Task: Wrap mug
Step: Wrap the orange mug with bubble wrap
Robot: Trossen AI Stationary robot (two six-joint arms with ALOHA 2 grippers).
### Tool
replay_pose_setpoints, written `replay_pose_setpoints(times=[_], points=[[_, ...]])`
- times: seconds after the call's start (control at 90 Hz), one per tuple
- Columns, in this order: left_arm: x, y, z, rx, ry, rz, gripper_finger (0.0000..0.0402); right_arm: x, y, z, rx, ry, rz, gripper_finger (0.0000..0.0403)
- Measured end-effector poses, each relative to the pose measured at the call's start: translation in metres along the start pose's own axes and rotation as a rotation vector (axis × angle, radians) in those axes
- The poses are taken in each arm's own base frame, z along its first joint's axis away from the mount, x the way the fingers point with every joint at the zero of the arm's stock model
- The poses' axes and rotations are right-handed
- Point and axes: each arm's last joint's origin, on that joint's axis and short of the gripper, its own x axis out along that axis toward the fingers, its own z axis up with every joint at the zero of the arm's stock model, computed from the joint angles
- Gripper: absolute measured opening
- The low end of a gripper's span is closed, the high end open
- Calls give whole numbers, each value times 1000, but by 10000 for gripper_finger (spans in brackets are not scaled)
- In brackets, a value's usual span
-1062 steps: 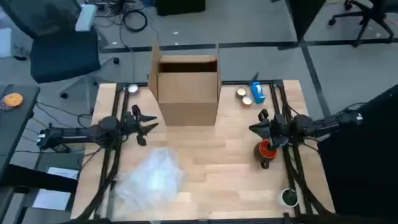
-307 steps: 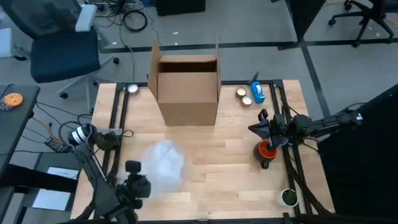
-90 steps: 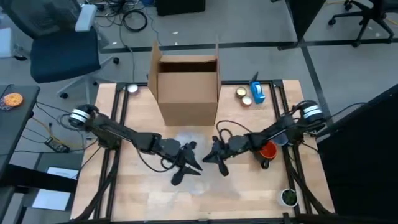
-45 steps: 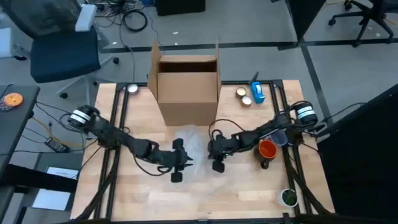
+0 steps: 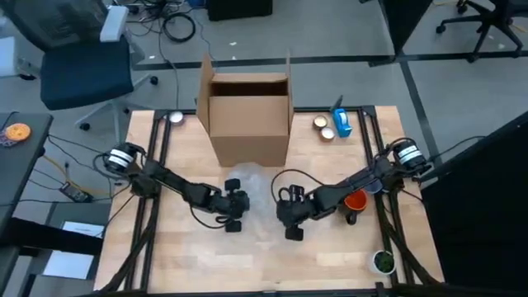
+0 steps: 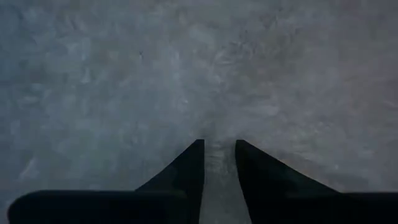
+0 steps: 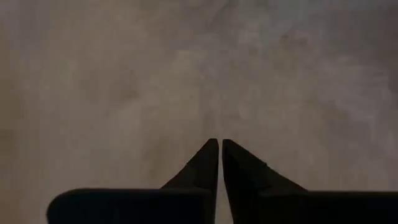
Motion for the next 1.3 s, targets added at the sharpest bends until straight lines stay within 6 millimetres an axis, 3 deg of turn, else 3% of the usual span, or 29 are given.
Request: replay_pose_setpoints(times=[0.222,0.378,0.611,0.767,1.011,1.3], points=[[-36,9,6,29,93,17,78,-32,6,31,39,3,-2,0],[-60,9,7,28,67,-2,78,-55,-4,40,109,110,-79,0],[-100,8,7,45,-13,-52,78,-102,-29,30,406,465,-284,0],[-116,1,7,63,-76,-96,78,-118,-18,21,418,552,-242,0],[-120,-11,5,141,-108,-129,78,-135,-8,11,471,624,-130,0],[-121,-18,9,123,-167,-157,78,-198,-20,-23,680,560,-58,0]])
